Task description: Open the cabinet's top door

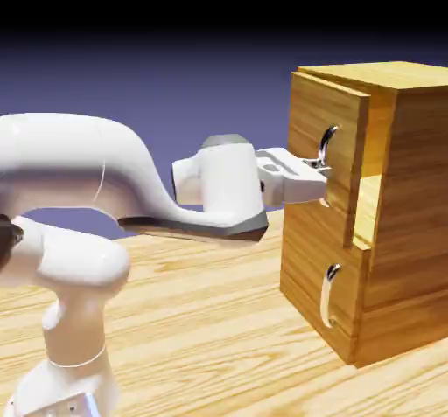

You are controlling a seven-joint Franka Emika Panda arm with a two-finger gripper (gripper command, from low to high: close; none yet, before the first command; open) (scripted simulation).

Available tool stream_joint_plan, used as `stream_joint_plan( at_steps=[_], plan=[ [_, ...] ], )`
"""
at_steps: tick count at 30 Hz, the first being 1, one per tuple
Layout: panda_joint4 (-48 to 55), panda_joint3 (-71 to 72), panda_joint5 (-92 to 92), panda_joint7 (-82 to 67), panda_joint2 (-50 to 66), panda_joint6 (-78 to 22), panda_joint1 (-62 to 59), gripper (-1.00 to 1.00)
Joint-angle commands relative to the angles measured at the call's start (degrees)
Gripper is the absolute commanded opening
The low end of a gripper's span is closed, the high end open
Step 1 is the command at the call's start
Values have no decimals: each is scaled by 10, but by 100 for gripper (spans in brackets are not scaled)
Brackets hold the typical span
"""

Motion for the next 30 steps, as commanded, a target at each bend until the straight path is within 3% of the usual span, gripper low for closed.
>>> stream_joint_plan(
  at_steps=[1,22,30],
  plan=[
    [-12,21,19,0,1,-12,-17,-100],
    [-135,454,426,-11,-19,-142,-262,-100],
    [-137,610,565,-19,-40,-116,-368,-100]
  ],
)
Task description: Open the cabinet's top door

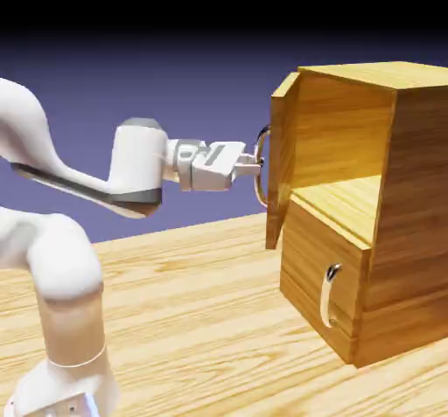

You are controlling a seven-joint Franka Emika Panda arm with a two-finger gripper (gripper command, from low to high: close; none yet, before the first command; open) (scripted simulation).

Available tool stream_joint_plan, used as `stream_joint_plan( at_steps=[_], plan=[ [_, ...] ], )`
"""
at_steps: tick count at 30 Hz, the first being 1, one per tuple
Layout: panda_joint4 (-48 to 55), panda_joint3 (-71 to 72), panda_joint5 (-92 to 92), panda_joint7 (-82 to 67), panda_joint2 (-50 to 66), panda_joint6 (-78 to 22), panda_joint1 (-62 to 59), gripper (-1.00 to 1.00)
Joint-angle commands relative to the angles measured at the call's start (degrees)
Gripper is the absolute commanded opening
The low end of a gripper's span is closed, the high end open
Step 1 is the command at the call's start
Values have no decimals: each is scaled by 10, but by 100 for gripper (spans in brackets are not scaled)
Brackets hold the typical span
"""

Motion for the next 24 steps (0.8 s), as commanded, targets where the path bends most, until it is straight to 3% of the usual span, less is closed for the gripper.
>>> stream_joint_plan(
  at_steps=[1,13,24],
  plan=[
    [-1,14,26,-9,-2,-17,6,-100],
    [76,229,319,-54,68,-270,29,-100],
    [276,455,476,-18,230,-535,-110,-100]
  ],
)
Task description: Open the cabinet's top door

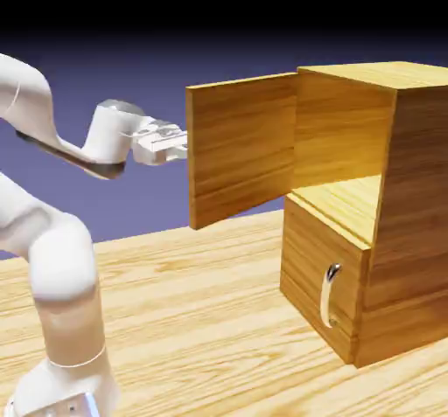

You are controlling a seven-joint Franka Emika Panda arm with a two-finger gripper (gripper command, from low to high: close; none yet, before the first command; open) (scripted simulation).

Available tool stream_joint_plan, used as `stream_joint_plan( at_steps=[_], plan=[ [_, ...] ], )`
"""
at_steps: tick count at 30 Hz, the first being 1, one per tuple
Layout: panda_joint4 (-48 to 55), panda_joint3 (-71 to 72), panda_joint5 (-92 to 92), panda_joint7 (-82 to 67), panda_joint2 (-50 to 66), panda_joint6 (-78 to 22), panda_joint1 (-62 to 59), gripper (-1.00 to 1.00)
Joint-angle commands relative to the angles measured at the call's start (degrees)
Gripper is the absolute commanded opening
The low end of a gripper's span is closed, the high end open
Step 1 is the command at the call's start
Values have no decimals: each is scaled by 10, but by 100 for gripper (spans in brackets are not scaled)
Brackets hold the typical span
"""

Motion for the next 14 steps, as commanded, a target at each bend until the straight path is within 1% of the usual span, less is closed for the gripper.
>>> stream_joint_plan(
  at_steps=[1,8,14],
  plan=[
    [18,21,8,5,13,-21,-19,-100],
    [125,165,45,30,76,-129,-159,-100],
    [193,276,78,26,69,-173,-284,-100]
  ],
)
